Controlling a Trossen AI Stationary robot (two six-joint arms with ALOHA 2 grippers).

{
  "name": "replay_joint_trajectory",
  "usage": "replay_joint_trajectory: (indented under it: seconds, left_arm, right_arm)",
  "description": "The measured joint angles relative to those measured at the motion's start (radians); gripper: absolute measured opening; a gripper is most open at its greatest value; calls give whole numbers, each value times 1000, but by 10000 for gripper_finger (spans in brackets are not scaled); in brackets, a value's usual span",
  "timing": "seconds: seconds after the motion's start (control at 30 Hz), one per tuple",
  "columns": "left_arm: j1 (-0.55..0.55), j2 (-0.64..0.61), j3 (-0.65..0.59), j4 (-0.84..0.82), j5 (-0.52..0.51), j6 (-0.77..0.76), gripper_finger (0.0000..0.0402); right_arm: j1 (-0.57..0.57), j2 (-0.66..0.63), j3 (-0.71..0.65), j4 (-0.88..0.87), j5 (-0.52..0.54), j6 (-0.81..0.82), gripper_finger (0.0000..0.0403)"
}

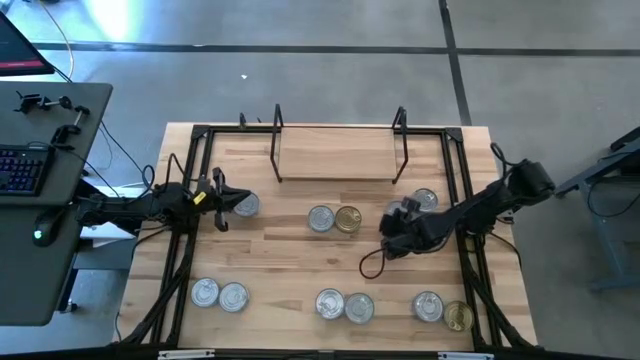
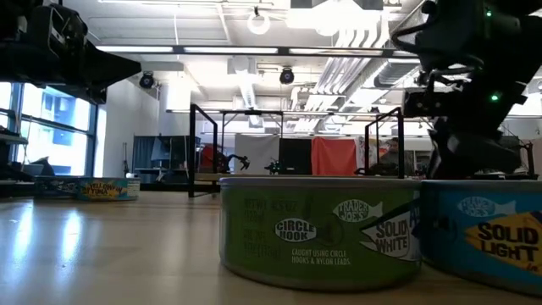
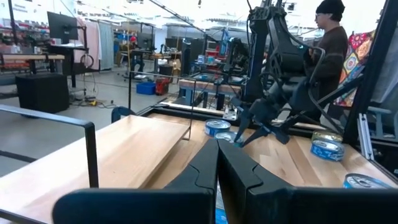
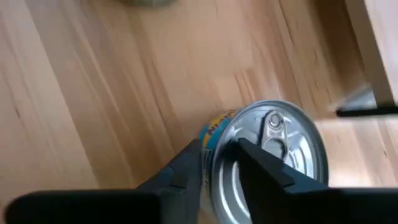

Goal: Stack canned seafood by type on shelf
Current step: Put the top right yellow-blue tuna can on the shelf

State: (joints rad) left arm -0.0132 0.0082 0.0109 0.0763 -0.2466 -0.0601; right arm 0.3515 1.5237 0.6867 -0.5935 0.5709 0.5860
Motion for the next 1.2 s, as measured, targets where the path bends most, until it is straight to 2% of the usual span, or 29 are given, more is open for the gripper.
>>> replay_joint_trajectory:
  seconds: [0.17, 0.27, 0.37, 0.53, 0.63, 0.77, 0.87, 0.97, 1.1, 1.2]
  left_arm:
    - [0, 0, 0, 4, 0, 1, 0]
    - [0, 0, 0, 4, 0, 1, 0]
    - [0, 0, 0, 4, 0, 1, 0]
    - [0, 0, 0, 3, 0, -2, 0]
    - [0, 0, 0, 4, 0, -14, 0]
    - [0, 0, 0, 3, 0, -14, 0]
    - [0, 0, 0, 3, 0, -15, 0]
    - [0, 0, 0, 3, 0, -15, 0]
    - [0, 0, 0, 3, 0, -15, 0]
    - [0, 0, 0, 3, 0, -15, 0]
  right_arm:
    - [1, 4, 2, 109, -8, -76, 13]
    - [15, 0, 25, 86, -49, -108, 8]
    - [40, 0, 68, -24, -120, -117, 11]
    - [66, 2, 114, -245, -117, 10, 10]
    - [79, 2, 139, -244, -109, 30, 33]
    - [83, 2, 156, -250, -83, 87, 97]
    - [83, 2, 151, -265, -17, 201, 149]
    - [59, 2, 131, -275, -12, 356, 184]
    - [6, 2, 94, -258, -90, 487, 197]
    - [-22, 1, 65, -179, -124, 442, 196]
